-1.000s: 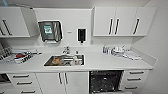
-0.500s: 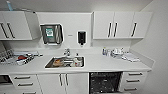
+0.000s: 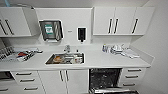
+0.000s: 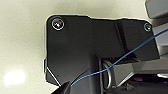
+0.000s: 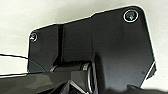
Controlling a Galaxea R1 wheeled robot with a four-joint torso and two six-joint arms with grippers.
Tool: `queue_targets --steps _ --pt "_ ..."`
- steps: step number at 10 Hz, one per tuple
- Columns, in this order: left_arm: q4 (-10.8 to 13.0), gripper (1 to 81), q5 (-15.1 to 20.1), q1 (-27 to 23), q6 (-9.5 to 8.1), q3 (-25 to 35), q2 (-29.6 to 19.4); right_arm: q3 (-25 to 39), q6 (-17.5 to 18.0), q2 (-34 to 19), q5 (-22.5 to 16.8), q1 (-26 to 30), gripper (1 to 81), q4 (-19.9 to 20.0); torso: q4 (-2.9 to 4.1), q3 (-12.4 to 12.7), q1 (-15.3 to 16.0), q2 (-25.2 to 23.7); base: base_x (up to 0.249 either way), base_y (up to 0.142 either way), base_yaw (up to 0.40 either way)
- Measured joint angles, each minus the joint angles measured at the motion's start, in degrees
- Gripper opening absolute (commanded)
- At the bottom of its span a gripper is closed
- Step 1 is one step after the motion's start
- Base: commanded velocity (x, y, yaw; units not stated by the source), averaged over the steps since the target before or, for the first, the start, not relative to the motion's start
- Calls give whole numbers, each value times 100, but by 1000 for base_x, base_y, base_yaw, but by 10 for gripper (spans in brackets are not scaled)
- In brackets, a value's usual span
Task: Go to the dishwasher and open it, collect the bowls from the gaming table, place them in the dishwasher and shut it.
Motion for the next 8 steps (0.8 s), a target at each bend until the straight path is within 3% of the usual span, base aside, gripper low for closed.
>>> queue_targets --steps 5,8 --pt "0 811 -7 -20 0 -5 33 0 0 -2 10 50 811 0 0 0 -641 992 0 0 0" --pt "0 811 -11 -72 -2 -5 33 0 -2 -4 10 106 811 -5 0 -5 -765 1351 0 0 0"
